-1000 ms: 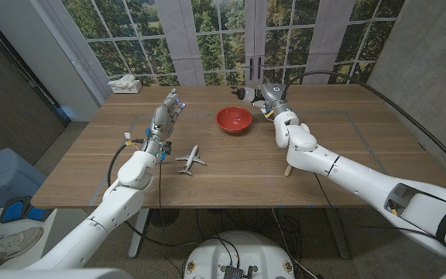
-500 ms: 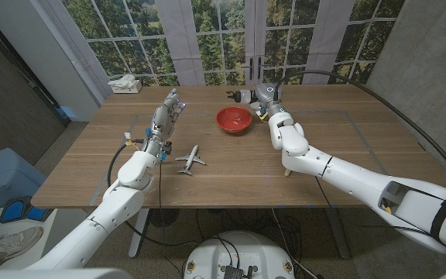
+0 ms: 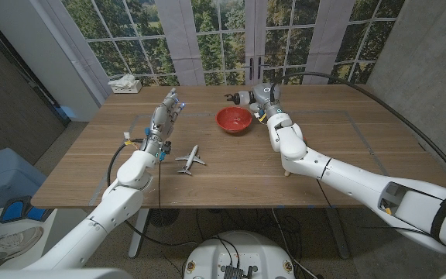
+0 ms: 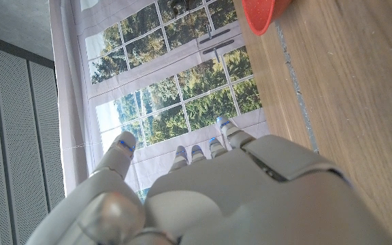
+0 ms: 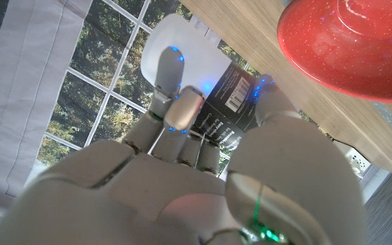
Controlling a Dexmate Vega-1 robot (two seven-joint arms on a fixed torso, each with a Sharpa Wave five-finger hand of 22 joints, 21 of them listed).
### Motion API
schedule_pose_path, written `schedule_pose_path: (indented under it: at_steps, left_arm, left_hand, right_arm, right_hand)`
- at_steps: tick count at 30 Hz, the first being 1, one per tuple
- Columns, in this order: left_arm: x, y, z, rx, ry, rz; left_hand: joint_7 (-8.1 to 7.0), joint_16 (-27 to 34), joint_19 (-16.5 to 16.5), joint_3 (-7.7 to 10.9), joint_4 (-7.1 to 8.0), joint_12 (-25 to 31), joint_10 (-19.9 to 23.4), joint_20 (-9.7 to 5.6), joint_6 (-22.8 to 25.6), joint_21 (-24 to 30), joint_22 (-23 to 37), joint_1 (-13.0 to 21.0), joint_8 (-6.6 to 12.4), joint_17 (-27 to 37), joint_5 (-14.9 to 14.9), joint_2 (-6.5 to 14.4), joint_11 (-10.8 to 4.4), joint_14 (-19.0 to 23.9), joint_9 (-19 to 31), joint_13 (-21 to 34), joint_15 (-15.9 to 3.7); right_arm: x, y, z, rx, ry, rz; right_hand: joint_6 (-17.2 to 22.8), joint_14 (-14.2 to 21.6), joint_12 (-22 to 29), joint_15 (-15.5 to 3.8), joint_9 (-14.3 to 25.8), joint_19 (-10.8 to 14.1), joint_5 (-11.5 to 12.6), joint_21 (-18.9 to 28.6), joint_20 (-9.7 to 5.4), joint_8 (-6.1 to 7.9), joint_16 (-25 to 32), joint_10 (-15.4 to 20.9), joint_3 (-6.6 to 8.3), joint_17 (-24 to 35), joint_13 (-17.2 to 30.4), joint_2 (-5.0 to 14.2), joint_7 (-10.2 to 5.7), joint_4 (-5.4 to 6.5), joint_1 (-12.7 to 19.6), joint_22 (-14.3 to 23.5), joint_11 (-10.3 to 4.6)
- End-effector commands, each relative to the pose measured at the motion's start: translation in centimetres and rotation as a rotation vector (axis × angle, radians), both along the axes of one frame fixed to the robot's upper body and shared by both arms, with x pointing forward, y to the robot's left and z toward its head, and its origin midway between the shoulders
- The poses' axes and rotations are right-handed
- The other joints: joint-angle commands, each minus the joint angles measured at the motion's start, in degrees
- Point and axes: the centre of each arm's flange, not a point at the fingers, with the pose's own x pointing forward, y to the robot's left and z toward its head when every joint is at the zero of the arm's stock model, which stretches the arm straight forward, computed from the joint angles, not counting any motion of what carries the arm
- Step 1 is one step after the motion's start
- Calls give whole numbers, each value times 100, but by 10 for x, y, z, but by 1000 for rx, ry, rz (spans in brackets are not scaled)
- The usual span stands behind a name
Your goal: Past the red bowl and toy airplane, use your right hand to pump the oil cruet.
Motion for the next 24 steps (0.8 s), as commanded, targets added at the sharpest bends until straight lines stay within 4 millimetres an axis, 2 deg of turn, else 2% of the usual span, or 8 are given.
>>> schedule_pose_path:
  at_steps: [1, 6, 15, 17, 18, 20, 21, 24]
  left_arm:
    - [0, 2, 0, -1, -3, 3]
    - [-1, 2, 0, -1, -4, 2]
    - [0, 2, 1, -3, -2, 2]
    - [1, 2, 1, -3, -2, 3]
    - [1, 2, 1, -3, -2, 3]
    - [1, 2, 2, -3, -2, 6]
    - [1, 3, 2, -3, -2, 6]
    - [2, 3, 3, -3, -1, 5]
  left_hand:
    - [-21, 13, 42, 18, -14, 11, -138, -235, 5, -10, 19, -35, 9, -1, 10, 340, -40, -366, 16, 14, -475]
    - [-20, 16, 45, 24, -6, 11, -140, -230, 2, -9, 19, -35, 8, 2, 12, 362, -41, -363, 16, 14, -473]
    - [-16, 19, 49, 34, 11, 13, -134, -231, -1, -8, 19, -34, 7, 6, 16, 399, -33, -361, 16, 13, -472]
    - [-15, 20, 50, 37, 14, 14, -131, -230, -3, -8, 19, -33, 6, 6, 17, 406, -32, -360, 16, 13, -468]
    - [-14, 20, 50, 39, 17, 14, -129, -224, -3, -8, 19, -33, 6, 7, 17, 411, -29, -361, 16, 13, -464]
    - [-18, 21, 51, 43, 22, 14, -130, -223, -5, -7, 19, -31, 6, 7, 19, 420, -25, -359, 16, 13, -464]
    - [-19, 21, 51, 44, 23, 14, -130, -221, -6, -7, 19, -31, 6, 7, 19, 423, -25, -359, 16, 13, -463]
    - [-52, 22, 49, 52, 30, 12, -133, -218, -6, -8, 19, -26, 6, 8, 21, 437, -37, -357, 16, 12, -455]
  right_arm:
    - [-2, 2, 0, -51, -10, -6]
    - [0, 7, 3, -72, 0, -23]
    - [2, 10, 11, -64, 51, -26]
    - [3, 9, 12, -61, 62, -31]
    - [3, 9, 13, -45, 89, -30]
    - [3, 9, 13, -42, 82, -33]
    - [4, 8, 13, -29, 99, -33]
    - [4, 8, 14, -24, 100, -47]
  right_hand:
    - [513, -92, -20, -23, 21, -65, 37, 9, -558, 53, -9, 568, 102, 13, 18, 538, -503, 26, 460, 32, -517]
    - [753, -168, 130, -23, 19, -181, 82, 55, -551, 141, -47, 1020, 102, 13, 108, 607, -540, 141, 302, 172, -512]
    - [827, -172, 767, -31, -43, -246, 234, 29, -550, 4, -45, 1953, 194, 29, 681, 661, -670, 261, 81, 454, -470]
    - [878, -164, 932, -32, -47, -231, 263, 34, -551, -32, -46, 1986, 223, 29, 904, 668, -592, 270, 65, 511, -381]
    - [893, -133, 1240, -33, -32, -216, 293, 9, -548, -95, -47, 2088, 258, 26, 1292, 670, -576, 272, 52, 525, -287]
    - [945, -50, 2064, -30, 268, -166, 340, -30, -547, -128, -47, 1844, 365, 29, 2646, 668, -372, 283, -7, 570, -248]
    - [948, -38, 2253, -29, 362, -176, 349, -42, -546, -127, -44, 1788, 399, 31, 2964, 684, -233, 300, -33, 583, -254]
    - [954, -19, 2384, -29, 475, -154, 360, -44, -551, -108, -40, 1762, 467, 32, 3164, 738, -11, 304, -16, 586, -214]
